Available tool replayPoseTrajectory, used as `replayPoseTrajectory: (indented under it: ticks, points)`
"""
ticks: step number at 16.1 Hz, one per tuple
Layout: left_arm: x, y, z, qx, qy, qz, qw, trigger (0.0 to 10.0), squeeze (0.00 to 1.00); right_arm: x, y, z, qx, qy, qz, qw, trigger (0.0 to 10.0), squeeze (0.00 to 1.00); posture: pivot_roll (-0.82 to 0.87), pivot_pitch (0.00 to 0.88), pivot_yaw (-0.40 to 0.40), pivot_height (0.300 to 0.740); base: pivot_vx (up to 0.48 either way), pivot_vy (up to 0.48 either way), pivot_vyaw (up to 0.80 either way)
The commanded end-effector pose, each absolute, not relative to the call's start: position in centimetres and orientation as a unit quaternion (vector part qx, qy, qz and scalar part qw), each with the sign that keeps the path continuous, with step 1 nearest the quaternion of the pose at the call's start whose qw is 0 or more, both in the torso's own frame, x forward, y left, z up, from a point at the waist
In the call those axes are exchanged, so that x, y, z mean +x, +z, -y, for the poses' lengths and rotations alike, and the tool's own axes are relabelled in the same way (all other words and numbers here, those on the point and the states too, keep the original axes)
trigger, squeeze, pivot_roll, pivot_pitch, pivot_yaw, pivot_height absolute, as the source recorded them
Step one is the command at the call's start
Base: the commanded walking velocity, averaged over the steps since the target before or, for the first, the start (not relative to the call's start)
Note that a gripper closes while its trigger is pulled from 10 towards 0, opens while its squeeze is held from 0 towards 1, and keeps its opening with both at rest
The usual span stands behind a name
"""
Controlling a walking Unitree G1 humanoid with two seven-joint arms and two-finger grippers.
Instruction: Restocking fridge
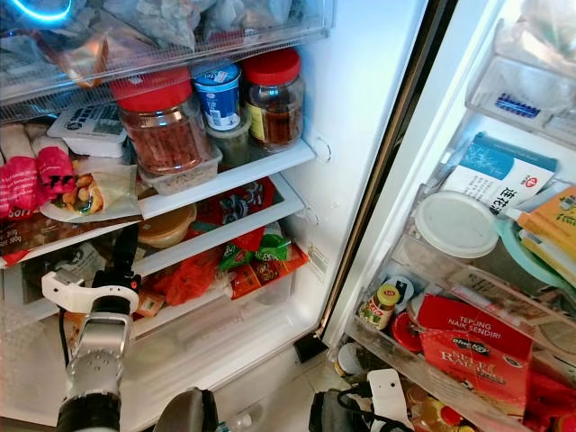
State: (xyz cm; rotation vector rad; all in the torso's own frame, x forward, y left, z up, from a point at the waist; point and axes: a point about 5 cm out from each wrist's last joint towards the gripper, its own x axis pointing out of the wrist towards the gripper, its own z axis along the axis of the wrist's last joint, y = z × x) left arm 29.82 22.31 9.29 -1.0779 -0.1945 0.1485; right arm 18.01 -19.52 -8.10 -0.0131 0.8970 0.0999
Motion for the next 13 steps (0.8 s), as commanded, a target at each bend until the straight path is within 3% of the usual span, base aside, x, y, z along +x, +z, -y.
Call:
replayPoseTrajectory:
  ticks: [1, 6, 8, 13]
  points:
    - [29.5, 9.4, -21.9, -0.501, 0.058, 0.079, 0.86, 10.0, 0.0, 16.0, -9.1, 19.4, -0.003, 0.049, -0.471, 0.881, 10.0, 0.0, -0.13, 0.114, -0.044, 0.632, 0.0, 0.0, 0.0]
    - [29.0, 9.7, -21.6, -0.504, 0.051, 0.067, 0.86, 10.0, 0.0, 16.0, -9.1, 19.5, -0.004, 0.049, -0.471, 0.881, 10.0, 0.0, -0.12, 0.115, -0.044, 0.632, 0.0, 0.0, 0.0]
    - [30.0, 9.9, -20.3, -0.508, 0.011, 0.052, 0.86, 10.0, 0.0, 16.0, -9.1, 19.4, -0.005, 0.051, -0.471, 0.881, 10.0, 0.0, -0.13, 0.12, -0.046, 0.632, 0.0, 0.0, 0.0]
    - [31.4, 9.6, -20.1, -0.517, 0.004, 0.04, 0.855, 10.0, 0.0, 16.0, -9.1, 19.4, -0.008, 0.054, -0.471, 0.88, 10.0, 0.0, -0.14, 0.122, -0.045, 0.632, 0.0, 0.0, 0.0]
